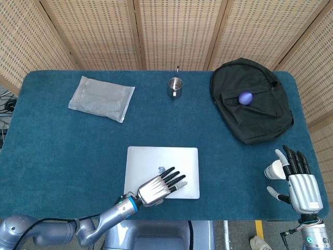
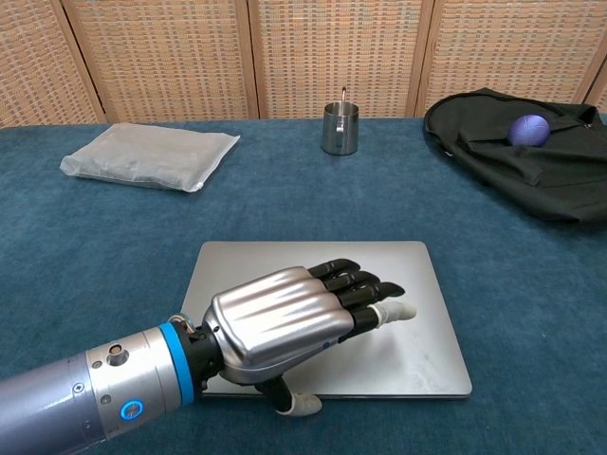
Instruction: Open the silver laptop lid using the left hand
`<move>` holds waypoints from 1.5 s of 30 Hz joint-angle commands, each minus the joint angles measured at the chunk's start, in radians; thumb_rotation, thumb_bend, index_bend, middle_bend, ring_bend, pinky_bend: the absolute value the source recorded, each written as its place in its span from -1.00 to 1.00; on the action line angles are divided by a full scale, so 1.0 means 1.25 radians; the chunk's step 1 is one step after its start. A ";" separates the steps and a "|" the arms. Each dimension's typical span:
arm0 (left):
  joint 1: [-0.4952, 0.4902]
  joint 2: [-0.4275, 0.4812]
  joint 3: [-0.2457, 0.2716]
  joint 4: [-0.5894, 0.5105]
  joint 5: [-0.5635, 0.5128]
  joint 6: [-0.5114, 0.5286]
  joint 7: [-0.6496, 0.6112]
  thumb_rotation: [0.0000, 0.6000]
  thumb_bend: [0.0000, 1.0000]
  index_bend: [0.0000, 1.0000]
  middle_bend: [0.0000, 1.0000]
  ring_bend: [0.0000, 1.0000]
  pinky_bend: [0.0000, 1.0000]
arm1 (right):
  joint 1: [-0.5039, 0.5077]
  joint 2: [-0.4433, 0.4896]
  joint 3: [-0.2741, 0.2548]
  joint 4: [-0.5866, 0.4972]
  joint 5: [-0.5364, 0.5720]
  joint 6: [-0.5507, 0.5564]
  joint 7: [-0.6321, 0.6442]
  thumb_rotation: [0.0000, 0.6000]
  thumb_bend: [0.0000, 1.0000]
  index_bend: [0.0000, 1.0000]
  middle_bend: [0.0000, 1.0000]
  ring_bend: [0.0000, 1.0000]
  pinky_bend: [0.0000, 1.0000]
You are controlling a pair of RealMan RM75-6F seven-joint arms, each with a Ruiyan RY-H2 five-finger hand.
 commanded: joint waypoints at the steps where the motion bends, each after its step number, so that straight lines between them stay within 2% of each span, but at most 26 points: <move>1: -0.001 0.001 0.000 0.000 0.001 0.004 0.001 1.00 -0.26 -1.00 -1.00 -1.00 -1.00 | 0.000 0.000 0.000 0.000 0.000 0.000 0.001 1.00 -1.00 -0.90 -1.00 -1.00 -1.00; 14: -0.003 0.002 -0.014 0.014 -0.005 0.023 0.028 1.00 -0.25 -1.00 -1.00 -1.00 -1.00 | 0.000 0.001 -0.001 -0.001 0.000 0.000 0.005 1.00 -1.00 -0.90 -1.00 -1.00 -1.00; 16: 0.002 -0.007 -0.025 0.032 -0.011 0.036 0.063 1.00 -0.24 -1.00 -1.00 -1.00 -1.00 | 0.000 0.001 -0.001 -0.001 0.000 0.000 0.006 1.00 -1.00 -0.90 -1.00 -1.00 -1.00; 20: 0.030 -0.045 -0.062 0.051 -0.051 0.080 0.156 1.00 -0.11 -1.00 -1.00 -1.00 -1.00 | 0.000 0.001 -0.001 -0.001 0.001 -0.001 0.009 1.00 -1.00 -0.90 -1.00 -1.00 -1.00; 22: 0.035 -0.057 -0.076 0.051 -0.060 0.098 0.171 1.00 -0.08 -1.00 -1.00 -1.00 -1.00 | 0.001 0.002 -0.001 -0.001 0.001 -0.002 0.009 1.00 -1.00 -0.90 -1.00 -1.00 -1.00; 28: 0.035 -0.079 -0.143 0.040 -0.119 0.113 0.135 1.00 -0.11 -1.00 -1.00 -1.00 -1.00 | 0.002 0.001 -0.002 0.000 0.003 -0.006 0.011 1.00 -1.00 -0.90 -1.00 -1.00 -1.00; 34: 0.011 -0.089 -0.181 0.093 -0.175 0.076 0.187 1.00 -0.10 -1.00 -1.00 -1.00 -1.00 | 0.004 0.002 -0.001 0.000 0.004 -0.009 0.016 1.00 -1.00 -0.90 -1.00 -1.00 -1.00; 38: 0.004 -0.099 -0.199 0.127 -0.210 0.059 0.172 1.00 -0.10 -1.00 -1.00 -1.00 -1.00 | 0.004 0.002 -0.002 0.000 0.002 -0.009 0.018 1.00 -1.00 -0.90 -1.00 -1.00 -1.00; 41: -0.003 -0.097 -0.198 0.143 -0.214 0.055 0.155 1.00 -0.10 -1.00 -1.00 -1.00 -1.00 | 0.006 0.000 -0.004 0.002 -0.001 -0.013 0.013 1.00 -1.00 -0.89 -1.00 -1.00 -1.00; 45: -0.009 -0.087 -0.193 0.138 -0.206 0.058 0.120 1.00 -0.09 -1.00 -1.00 -1.00 -1.00 | 0.012 -0.009 -0.007 0.007 -0.014 -0.017 0.009 1.00 -1.00 -0.79 -1.00 -1.00 -1.00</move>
